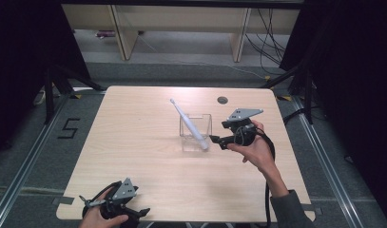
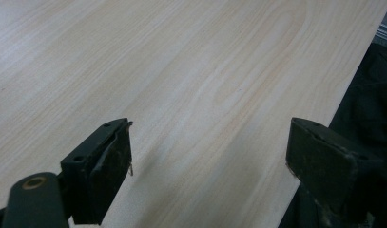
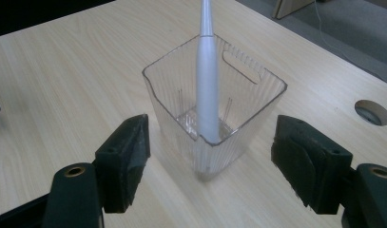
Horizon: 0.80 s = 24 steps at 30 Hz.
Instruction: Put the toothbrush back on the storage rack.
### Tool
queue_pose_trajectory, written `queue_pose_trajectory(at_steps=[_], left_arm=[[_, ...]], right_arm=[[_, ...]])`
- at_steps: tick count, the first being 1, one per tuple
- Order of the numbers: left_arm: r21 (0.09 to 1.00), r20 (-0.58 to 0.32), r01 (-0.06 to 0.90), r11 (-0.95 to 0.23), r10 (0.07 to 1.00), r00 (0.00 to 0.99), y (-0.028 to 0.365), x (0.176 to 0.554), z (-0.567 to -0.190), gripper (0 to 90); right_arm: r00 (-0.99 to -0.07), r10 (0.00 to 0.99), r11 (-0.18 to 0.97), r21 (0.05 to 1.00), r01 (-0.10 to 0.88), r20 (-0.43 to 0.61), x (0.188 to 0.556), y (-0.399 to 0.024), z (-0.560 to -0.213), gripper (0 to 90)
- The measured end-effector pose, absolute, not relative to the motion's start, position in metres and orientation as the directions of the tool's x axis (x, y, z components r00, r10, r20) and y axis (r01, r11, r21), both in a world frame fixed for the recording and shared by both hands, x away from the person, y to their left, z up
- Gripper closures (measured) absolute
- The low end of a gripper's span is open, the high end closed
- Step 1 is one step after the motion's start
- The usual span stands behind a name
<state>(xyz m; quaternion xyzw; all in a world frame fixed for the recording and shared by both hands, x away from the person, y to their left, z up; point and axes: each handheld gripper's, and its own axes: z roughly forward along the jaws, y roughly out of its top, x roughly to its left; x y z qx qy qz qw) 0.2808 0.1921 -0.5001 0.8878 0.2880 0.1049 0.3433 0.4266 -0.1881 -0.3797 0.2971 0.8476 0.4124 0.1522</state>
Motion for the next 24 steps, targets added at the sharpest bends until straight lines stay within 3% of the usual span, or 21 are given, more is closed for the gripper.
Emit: queue_pose_trajectory(at_steps=[24], left_arm=[[0.676,-0.015,0.439,-0.592,0.585,0.811,0.192,0.281,-0.501,14.8]], right_arm=[[-0.761,0.649,0.495,0.767,0.408,-0.015,0.405,-0.202,-0.399,29.3]])
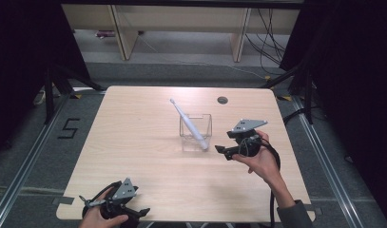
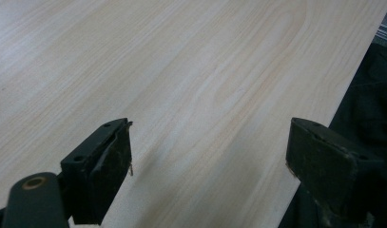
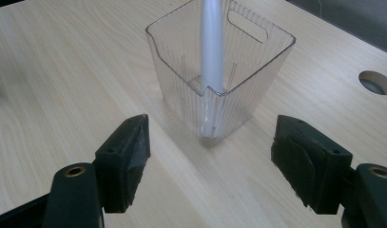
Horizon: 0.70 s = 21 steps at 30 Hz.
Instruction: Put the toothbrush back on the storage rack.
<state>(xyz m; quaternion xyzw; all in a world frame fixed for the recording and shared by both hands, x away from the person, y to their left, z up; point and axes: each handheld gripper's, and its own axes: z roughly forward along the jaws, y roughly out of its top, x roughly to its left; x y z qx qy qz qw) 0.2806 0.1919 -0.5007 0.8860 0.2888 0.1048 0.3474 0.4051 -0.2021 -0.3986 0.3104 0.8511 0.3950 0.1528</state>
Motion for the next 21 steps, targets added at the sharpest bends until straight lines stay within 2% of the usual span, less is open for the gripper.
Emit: queue_pose_trajectory(at_steps=[13,21], left_arm=[[0.669,-0.011,0.44,-0.599,0.584,0.812,0.192,0.281,-0.5,14.8],[0.67,-0.005,0.431,-0.604,0.578,0.816,0.192,0.281,-0.5,14.7]], right_arm=[[-0.769,0.639,0.496,0.776,0.389,-0.023,0.393,-0.208,-0.404,29.3],[-0.759,0.651,0.489,0.768,0.414,-0.006,0.386,-0.21,-0.412,29.3]])
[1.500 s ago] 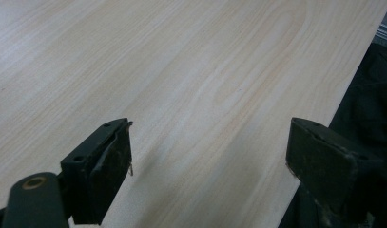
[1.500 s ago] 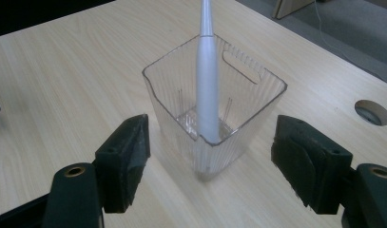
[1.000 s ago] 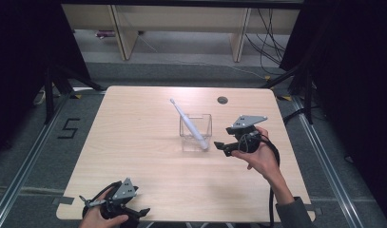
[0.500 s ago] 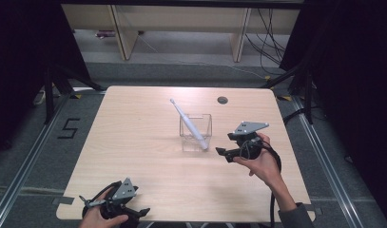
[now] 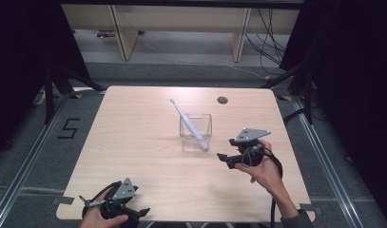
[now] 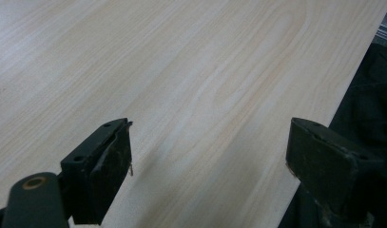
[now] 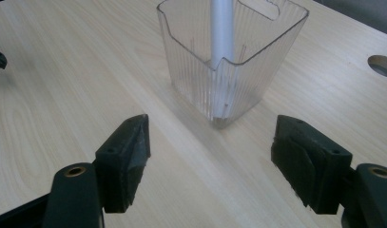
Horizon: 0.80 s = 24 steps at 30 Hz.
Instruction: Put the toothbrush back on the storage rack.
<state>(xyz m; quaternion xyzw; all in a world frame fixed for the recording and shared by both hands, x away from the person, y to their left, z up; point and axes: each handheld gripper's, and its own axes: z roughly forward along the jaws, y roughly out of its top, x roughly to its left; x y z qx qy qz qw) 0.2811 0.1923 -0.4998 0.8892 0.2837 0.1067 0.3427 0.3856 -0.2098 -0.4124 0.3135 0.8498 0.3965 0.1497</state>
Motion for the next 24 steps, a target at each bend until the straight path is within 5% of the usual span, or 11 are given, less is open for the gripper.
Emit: queue_pose_trajectory(at_steps=[24], left_arm=[[0.671,-0.012,0.441,-0.596,0.587,0.81,0.192,0.28,-0.5,14.8]], right_arm=[[-0.749,0.662,0.467,0.772,0.43,0.016,0.371,-0.229,-0.434,29.3]])
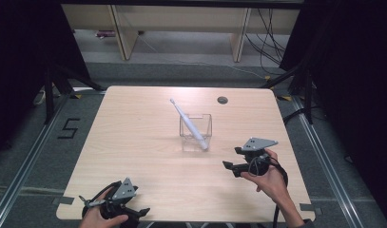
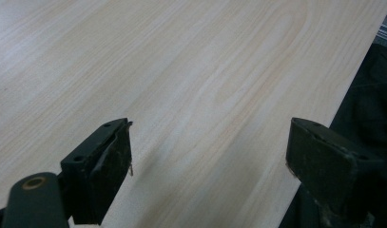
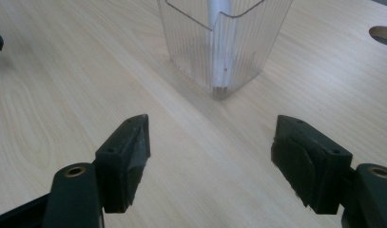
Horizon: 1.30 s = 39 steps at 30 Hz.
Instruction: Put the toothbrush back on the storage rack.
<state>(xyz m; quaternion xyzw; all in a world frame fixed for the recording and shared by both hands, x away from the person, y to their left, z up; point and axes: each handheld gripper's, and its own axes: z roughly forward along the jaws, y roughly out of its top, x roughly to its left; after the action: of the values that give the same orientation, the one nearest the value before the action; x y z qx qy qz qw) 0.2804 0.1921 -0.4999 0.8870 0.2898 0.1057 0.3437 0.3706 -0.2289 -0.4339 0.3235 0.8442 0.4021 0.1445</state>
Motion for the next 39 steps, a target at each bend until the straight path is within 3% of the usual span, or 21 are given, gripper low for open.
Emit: queue_pose_trajectory(at_steps=[39], left_arm=[[0.661,-0.01,0.445,-0.604,0.586,0.81,0.192,0.281,-0.502,14.8]], right_arm=[[-0.706,0.704,0.405,0.772,0.49,0.079,0.33,-0.266,-0.464,27.6]])
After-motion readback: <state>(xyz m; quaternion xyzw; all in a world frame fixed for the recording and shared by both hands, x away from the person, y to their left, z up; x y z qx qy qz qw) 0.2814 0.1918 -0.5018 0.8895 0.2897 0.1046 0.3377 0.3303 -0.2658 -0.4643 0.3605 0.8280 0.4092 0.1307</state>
